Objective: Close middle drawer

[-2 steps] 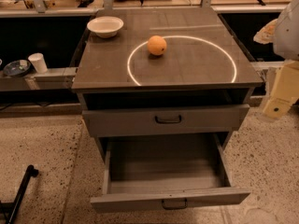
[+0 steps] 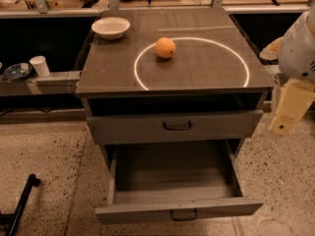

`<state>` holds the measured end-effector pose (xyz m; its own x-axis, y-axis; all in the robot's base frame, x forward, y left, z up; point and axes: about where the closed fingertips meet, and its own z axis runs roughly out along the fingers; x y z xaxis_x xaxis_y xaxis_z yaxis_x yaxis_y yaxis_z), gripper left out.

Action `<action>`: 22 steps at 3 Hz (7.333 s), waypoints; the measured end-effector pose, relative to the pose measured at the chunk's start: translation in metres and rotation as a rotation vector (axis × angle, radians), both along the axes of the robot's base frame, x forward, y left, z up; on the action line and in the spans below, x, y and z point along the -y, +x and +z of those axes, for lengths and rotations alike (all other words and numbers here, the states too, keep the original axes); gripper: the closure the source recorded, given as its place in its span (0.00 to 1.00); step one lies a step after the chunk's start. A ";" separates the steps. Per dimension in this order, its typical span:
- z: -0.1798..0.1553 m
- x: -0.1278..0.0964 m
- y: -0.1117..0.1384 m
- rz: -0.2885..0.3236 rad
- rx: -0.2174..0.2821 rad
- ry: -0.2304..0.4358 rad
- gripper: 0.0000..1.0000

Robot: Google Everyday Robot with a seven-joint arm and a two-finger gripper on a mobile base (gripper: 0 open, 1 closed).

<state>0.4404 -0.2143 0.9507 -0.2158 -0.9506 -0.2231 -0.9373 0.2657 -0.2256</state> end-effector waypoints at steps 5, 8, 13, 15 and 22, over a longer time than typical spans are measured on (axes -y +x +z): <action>-0.262 -0.024 -0.054 0.013 -0.261 0.563 0.00; -0.350 -0.031 -0.063 0.149 -0.064 0.818 0.00; -0.555 0.018 -0.091 0.075 -0.089 0.495 1.00; -0.583 0.013 -0.075 0.053 -0.038 0.467 1.00; -0.590 -0.049 0.019 -0.003 0.333 0.806 1.00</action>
Offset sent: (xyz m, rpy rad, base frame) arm -0.0882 0.0168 -0.3267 0.6819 0.3811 -0.1349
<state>0.4597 -0.1652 0.3603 -0.0219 -0.4756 -0.8794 -0.8550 0.4648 -0.2301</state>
